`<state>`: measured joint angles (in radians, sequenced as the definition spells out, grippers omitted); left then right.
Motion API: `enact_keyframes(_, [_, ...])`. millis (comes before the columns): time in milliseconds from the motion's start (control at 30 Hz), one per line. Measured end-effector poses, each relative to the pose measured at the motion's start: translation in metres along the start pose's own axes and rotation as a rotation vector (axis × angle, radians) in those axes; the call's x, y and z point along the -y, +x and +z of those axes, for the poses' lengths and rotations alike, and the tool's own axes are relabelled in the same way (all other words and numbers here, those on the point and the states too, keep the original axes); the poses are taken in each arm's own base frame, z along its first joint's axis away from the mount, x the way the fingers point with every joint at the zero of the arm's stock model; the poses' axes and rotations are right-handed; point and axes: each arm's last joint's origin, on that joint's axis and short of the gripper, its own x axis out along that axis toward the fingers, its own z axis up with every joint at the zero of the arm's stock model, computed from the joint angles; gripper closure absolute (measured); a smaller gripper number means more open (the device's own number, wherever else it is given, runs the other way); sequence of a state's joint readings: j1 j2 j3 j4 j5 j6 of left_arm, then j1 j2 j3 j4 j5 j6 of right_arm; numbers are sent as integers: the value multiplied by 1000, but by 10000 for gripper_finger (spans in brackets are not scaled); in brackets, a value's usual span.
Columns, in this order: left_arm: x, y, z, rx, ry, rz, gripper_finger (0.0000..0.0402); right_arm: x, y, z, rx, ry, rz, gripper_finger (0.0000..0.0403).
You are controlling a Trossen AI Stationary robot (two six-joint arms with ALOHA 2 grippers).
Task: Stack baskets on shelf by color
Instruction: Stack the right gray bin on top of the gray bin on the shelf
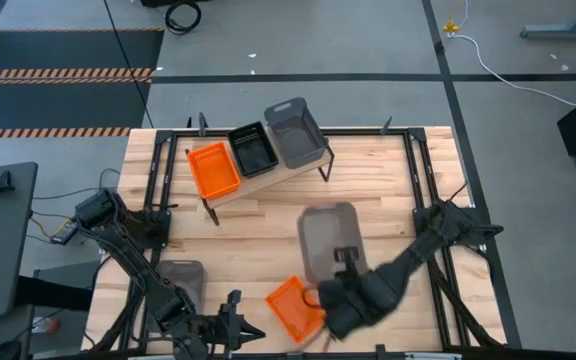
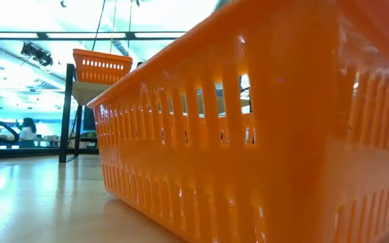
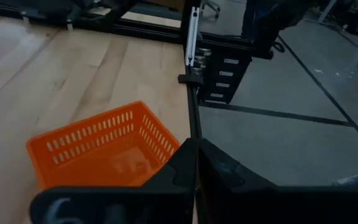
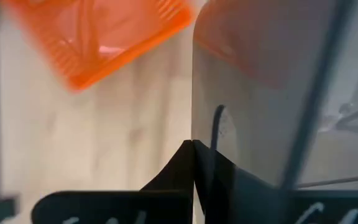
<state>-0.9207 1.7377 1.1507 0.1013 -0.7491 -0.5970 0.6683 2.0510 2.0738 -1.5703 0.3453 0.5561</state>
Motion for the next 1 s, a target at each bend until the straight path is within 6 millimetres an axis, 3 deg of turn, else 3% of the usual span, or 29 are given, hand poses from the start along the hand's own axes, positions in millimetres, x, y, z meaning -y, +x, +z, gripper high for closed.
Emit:
enact_keyframes(433, [0,9,-13,-8,-76,35,381,102,24,40,-39,-151,-64,391])
enact_keyframes(1000, [-3,9,-11,65,-80,128,381,245,-9,23,81,-219,-213,391])
